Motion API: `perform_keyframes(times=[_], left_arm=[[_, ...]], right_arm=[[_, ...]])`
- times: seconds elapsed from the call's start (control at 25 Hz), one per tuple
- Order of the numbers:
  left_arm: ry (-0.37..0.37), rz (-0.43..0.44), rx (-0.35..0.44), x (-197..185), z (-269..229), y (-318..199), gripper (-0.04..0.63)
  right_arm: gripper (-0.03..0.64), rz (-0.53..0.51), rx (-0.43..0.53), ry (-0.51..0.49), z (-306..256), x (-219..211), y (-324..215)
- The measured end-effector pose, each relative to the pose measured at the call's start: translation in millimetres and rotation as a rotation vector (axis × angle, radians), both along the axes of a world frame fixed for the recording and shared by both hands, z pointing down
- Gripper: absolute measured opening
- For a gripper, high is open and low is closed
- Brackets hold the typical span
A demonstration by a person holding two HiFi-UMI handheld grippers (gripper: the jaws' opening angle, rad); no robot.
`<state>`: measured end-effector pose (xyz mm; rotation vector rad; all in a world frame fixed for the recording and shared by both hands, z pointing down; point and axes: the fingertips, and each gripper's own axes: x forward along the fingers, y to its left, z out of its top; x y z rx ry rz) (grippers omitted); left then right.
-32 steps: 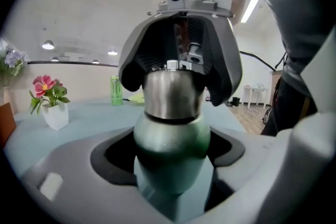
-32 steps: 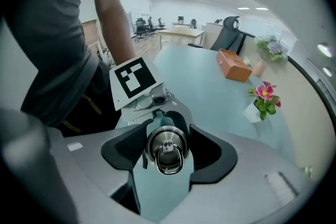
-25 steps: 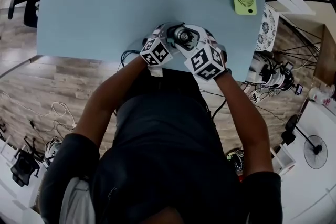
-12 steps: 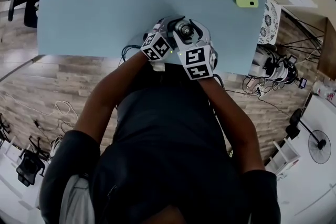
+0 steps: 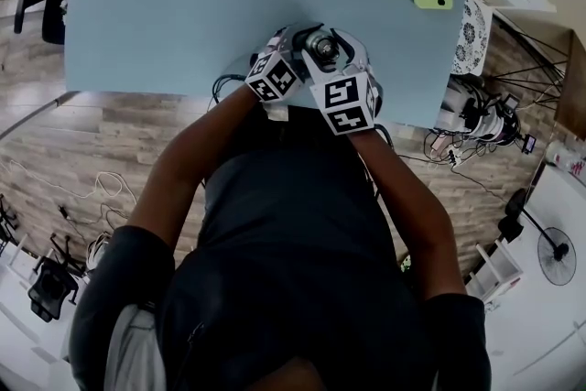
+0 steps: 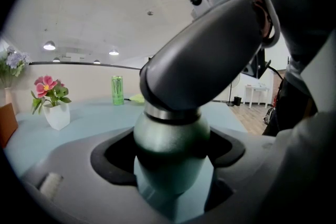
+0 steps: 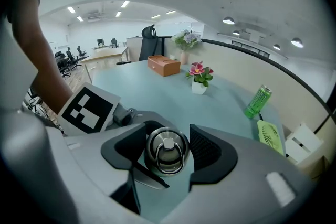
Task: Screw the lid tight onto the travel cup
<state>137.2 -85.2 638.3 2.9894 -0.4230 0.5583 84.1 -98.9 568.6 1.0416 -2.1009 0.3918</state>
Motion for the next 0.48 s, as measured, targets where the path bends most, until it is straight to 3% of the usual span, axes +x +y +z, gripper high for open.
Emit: perform_keyframes(times=[0.2,0.36,0.48], left_arm=[[0.002,0.001,0.0,-0.4,-0.2,0.3,0.422],[0.003,0.003,0.001,0.7,0.0,-0.1,0.422],[0.003,0.005,0.001,0.2,0.9,0.1,0.422]], right_arm=[[0.258,-0.093,-0.051,0.011,-1.3,-3.0,1.5],[0.258,-0.333,-0.117,0.037,-6.8,-4.1,10.9],[0.258,-0.553,-0.168,0.119,-6.8,2.9,21.8]])
